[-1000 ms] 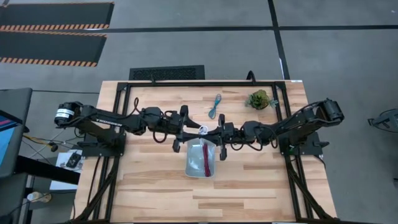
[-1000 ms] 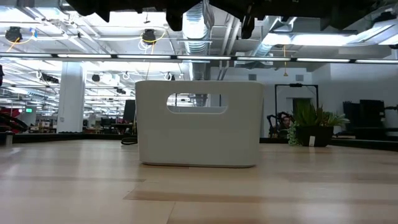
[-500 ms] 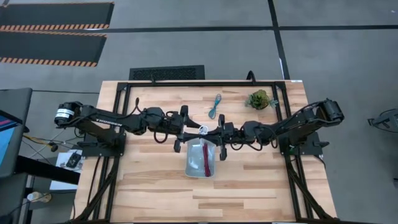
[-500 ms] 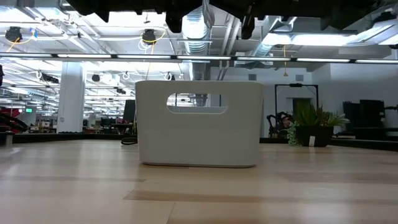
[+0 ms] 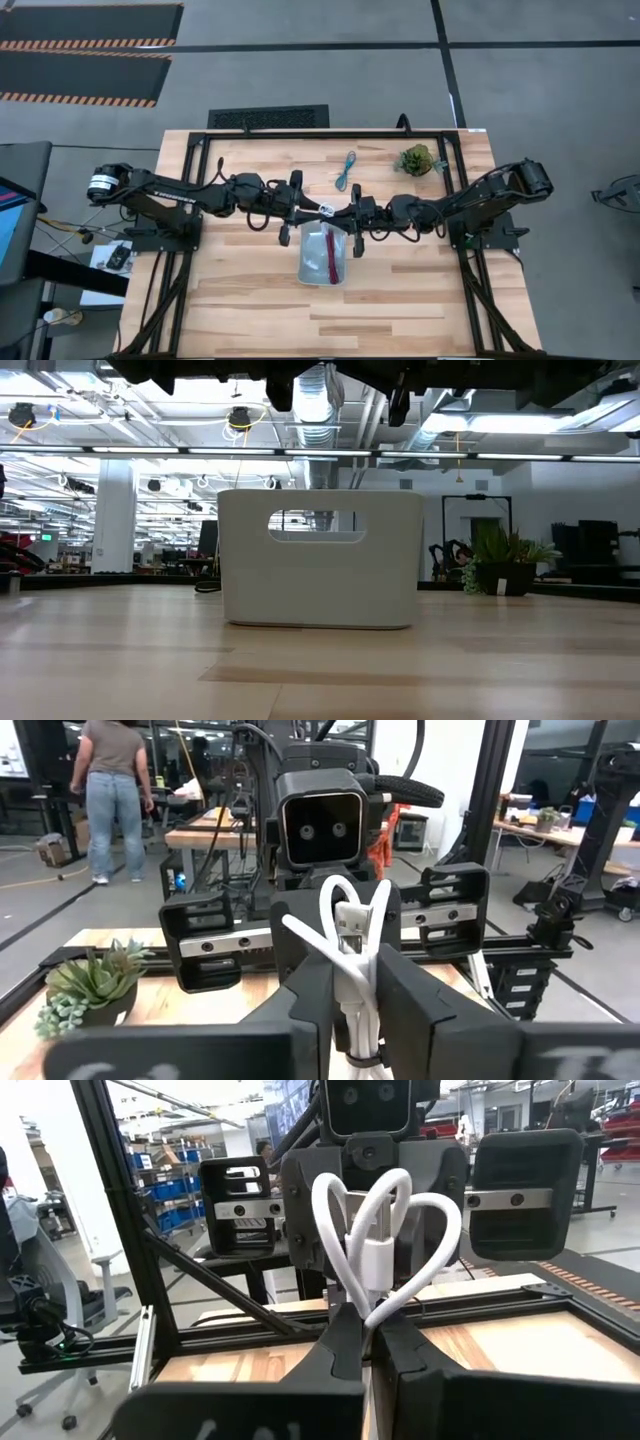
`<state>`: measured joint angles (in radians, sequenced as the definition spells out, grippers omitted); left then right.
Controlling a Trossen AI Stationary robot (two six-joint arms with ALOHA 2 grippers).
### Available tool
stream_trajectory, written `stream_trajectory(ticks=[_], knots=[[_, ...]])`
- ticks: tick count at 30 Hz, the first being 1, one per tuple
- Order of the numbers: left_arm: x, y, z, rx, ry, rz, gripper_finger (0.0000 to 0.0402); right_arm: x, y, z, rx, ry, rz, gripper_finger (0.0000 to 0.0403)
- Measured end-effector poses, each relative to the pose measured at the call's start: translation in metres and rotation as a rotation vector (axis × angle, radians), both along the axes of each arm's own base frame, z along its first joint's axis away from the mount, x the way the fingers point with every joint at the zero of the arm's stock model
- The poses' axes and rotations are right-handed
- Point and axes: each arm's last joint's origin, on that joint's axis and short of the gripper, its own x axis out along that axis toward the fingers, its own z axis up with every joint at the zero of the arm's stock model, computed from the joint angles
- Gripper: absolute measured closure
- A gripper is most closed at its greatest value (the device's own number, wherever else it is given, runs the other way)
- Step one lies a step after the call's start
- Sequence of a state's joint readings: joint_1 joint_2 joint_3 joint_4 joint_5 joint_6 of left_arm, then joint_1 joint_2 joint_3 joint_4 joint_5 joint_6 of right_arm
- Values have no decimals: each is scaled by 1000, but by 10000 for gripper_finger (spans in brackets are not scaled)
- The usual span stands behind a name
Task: Pick and place USB-C Cables
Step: Put the white charger cable into the gray bin
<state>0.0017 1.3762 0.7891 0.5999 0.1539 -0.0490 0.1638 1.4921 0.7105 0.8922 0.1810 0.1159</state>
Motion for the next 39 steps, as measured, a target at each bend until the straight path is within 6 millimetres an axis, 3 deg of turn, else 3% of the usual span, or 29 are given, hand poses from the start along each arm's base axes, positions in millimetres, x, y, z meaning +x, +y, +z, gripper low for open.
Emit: stream_trajectory(ticks=[8, 34, 39], knots=[[0, 0, -1, 5, 6, 0, 358, 0, 0, -1, 6, 13, -1, 386], [-3, 2, 2, 56, 10, 70, 367, 0, -2, -2, 7, 32, -54, 227], [-11, 2, 12, 62, -10, 75, 367, -10, -3, 8, 1, 67, -52, 197]])
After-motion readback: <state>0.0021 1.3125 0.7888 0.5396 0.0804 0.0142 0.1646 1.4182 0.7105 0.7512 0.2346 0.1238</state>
